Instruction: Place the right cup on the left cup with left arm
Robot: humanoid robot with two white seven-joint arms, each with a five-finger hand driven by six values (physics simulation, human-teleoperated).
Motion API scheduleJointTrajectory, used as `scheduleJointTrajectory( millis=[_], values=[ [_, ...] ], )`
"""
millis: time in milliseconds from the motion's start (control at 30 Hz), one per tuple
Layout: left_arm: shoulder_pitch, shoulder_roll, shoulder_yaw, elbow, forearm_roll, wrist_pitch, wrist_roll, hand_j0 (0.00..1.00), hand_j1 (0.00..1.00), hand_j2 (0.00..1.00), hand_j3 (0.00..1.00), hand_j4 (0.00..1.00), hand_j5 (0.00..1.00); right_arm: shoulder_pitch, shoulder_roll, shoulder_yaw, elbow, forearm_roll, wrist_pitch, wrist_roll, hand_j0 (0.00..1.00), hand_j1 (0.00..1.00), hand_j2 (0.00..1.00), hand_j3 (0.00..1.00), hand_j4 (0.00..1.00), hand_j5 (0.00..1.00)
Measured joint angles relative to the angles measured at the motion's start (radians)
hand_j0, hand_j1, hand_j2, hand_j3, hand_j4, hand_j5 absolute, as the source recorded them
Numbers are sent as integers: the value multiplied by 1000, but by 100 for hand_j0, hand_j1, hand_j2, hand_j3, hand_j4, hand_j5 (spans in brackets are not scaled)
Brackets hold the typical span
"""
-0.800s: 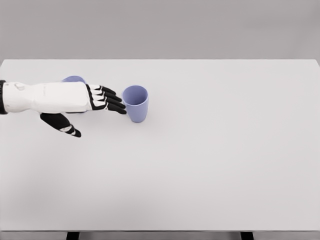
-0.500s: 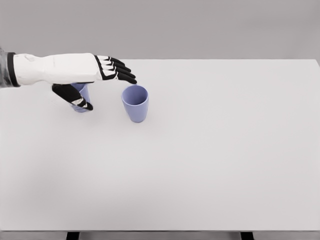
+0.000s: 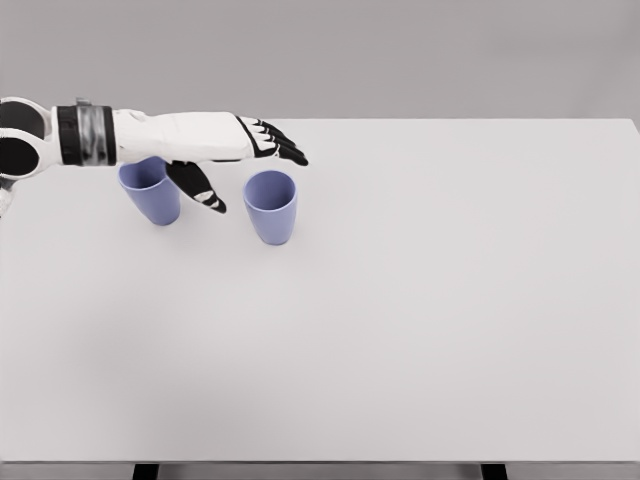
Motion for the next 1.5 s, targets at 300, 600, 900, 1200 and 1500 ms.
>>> scheduleJointTrajectory(
  millis=[300,600,900,1200,1500],
  values=[
    [14,-65,-3,81,-43,0,2,100,100,100,100,100,100,0,0,0,0,0,0,0,100,100,100,100,100,100],
    [14,-84,-3,126,-50,0,2,100,100,100,100,100,100,0,0,0,0,0,0,0,100,100,100,100,100,100],
    [17,-132,-3,190,-97,0,3,100,100,100,100,100,100,0,0,0,0,0,0,0,100,100,100,100,100,100],
    [31,-163,-2,220,-111,0,4,100,100,100,100,100,100,0,0,0,0,0,0,0,100,100,100,100,100,100],
    [40,-192,-3,250,-134,0,4,82,82,82,82,82,82,0,0,0,0,0,0,0,100,100,100,100,100,100]
  ],
)
